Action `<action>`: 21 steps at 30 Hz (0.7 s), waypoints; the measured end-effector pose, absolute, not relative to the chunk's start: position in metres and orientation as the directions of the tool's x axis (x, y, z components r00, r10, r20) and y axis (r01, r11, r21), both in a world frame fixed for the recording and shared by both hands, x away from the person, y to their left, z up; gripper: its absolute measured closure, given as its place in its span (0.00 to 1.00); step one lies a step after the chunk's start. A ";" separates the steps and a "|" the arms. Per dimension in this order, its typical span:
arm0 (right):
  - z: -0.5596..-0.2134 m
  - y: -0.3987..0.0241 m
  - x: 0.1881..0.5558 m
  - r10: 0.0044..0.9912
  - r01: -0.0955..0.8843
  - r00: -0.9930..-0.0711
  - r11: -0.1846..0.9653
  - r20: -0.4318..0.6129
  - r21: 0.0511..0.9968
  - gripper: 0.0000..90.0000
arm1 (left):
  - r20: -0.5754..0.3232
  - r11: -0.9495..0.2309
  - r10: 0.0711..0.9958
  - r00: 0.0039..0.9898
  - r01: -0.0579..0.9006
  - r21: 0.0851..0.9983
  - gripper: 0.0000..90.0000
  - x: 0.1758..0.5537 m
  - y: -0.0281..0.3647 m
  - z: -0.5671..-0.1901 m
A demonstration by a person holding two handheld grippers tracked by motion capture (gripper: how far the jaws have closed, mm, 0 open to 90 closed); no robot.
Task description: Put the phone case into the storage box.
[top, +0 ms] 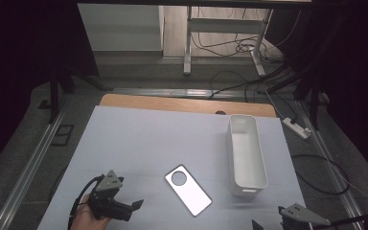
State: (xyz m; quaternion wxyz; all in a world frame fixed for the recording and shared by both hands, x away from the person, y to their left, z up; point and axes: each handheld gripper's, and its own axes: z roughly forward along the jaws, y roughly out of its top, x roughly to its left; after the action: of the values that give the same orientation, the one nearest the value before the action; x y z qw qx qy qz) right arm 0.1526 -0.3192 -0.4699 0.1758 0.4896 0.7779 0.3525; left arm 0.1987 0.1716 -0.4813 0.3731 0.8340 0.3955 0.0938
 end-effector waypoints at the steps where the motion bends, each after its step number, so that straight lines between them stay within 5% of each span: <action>1: -0.470 -0.319 0.153 0.886 0.638 -0.458 0.271 0.073 0.720 0.00 | -0.142 -0.411 0.726 0.673 0.590 0.694 0.00 0.202 0.168 -0.481; 21: -0.471 -0.318 0.154 0.886 0.646 -0.459 0.280 0.068 0.710 0.00 | -0.124 -0.532 0.628 0.768 0.540 0.652 0.00 0.240 0.106 -0.482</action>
State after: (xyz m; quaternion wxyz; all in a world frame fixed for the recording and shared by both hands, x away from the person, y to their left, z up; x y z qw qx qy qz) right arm 0.1538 -0.3184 -0.4705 0.1736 0.4904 0.7809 0.3458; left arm 0.2396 0.1056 -0.4822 0.3495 0.8729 0.3345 0.0632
